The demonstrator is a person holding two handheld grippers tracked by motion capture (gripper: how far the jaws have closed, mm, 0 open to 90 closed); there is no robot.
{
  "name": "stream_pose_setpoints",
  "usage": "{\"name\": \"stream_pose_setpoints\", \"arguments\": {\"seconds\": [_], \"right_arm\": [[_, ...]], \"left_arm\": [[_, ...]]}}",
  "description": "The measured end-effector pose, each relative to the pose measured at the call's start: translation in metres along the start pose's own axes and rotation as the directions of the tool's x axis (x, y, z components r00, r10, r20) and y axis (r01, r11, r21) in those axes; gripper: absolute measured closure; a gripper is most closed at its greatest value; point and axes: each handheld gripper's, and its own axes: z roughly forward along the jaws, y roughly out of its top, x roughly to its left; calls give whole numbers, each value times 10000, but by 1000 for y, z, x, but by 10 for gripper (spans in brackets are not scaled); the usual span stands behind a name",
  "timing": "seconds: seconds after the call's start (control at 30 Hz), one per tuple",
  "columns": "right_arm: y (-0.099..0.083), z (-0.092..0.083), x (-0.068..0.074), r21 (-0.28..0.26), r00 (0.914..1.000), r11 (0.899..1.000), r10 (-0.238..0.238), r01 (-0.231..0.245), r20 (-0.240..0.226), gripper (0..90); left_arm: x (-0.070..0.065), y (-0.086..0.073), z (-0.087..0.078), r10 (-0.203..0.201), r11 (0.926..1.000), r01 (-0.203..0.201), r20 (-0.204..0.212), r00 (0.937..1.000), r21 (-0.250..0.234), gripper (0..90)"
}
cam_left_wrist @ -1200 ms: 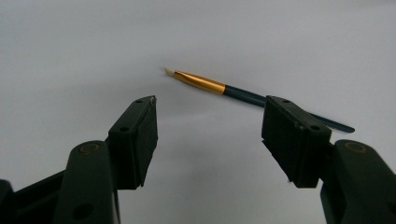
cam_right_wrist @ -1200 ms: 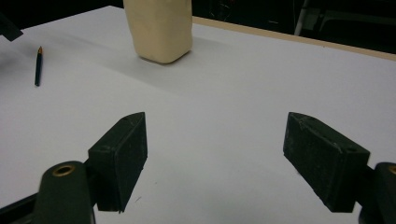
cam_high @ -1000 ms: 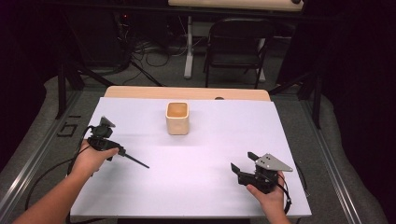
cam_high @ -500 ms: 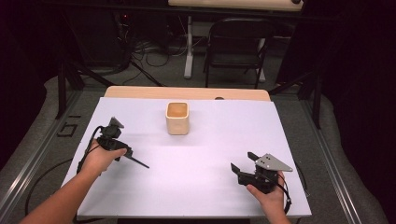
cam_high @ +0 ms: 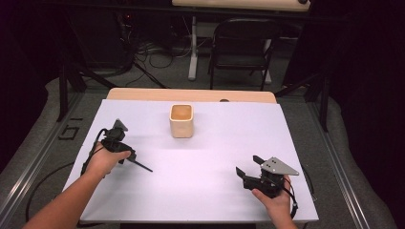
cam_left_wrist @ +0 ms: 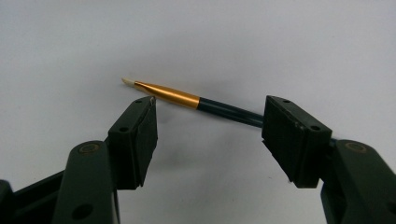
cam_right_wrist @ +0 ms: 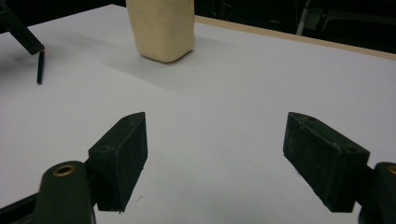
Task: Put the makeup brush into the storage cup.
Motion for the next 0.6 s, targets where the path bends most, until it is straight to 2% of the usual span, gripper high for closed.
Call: {"name": "stream_pose_setpoints", "arguments": {"seconds": [0.27, 0.6], "right_arm": [[0, 0, 0, 4, 10000, 10000, -29, 29, -20, 217], [0, 0, 0, 12, 10000, 10000, -24, 24, -56, 217]], "left_arm": [[1, 2, 2, -165, 9996, 163, 80, 9998, 212, 358], [-1, 3, 6, -271, 9994, 269, 74, 9996, 193, 342]]}}
